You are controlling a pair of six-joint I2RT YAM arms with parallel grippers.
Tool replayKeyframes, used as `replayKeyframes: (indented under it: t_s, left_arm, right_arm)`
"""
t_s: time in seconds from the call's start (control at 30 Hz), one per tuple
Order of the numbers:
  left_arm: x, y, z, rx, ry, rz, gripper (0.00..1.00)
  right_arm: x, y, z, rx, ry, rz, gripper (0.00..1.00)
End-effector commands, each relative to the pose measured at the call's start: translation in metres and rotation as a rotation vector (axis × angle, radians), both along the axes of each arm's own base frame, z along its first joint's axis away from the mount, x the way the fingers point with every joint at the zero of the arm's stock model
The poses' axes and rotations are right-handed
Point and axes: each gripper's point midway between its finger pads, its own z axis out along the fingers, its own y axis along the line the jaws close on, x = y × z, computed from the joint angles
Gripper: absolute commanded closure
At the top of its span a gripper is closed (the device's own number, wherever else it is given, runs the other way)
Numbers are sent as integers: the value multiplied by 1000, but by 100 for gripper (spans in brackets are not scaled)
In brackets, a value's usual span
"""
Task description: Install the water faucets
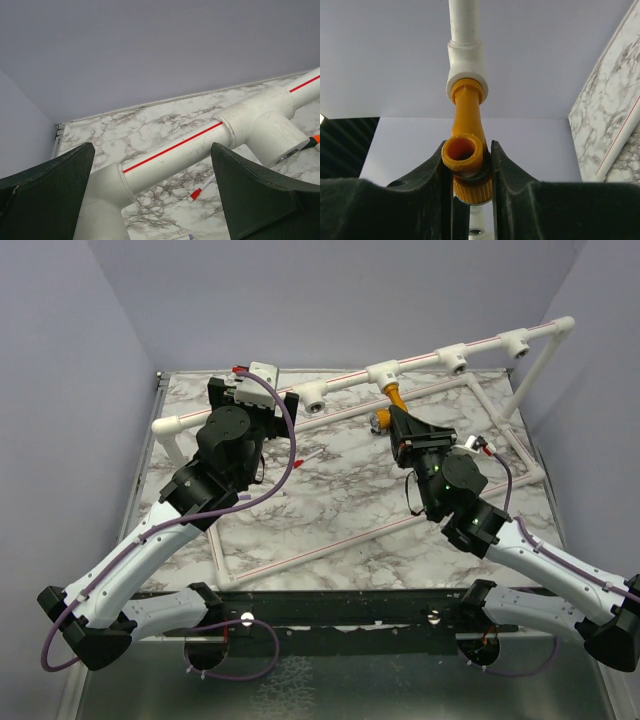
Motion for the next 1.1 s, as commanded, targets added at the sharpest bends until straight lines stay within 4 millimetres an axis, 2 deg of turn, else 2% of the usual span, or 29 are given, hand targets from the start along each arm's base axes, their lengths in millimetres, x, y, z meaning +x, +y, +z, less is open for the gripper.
replayKeyframes:
  t_s: [0.0, 0.1, 0.17, 0.4, 0.53, 0.77, 0.97, 1.07]
  left_arm:
    - [-5, -10, -80, 117, 225, -34, 1]
    - [-5, -10, -80, 117, 224, -34, 1]
    - [-5, -9, -80, 119, 224, -31, 1]
    - [-3, -11, -81, 126, 230, -33, 1]
    - [-3, -12, -82, 125, 231, -33, 1]
    - [-3, -12, -83, 128, 235, -34, 1]
    - [-3, -12, -83, 127, 234, -33, 1]
    - [-3, -12, -83, 128, 234, -33, 1]
  right_arm:
    - [0, -6, -9, 122, 68, -18, 100]
    - [-1, -8, 0, 78, 42, -26, 100]
    - [-1, -11, -1, 48, 49, -39, 97]
    - [-5, -19, -13, -107, 72, -59, 51]
    - [-8, -28, -21, -186, 101, -81, 35]
    - [-16, -41, -19, -289, 99, -96, 22]
    - [-25, -61, 0, -450, 42, -140, 21]
    - [-29, -69, 13, -606, -16, -153, 21]
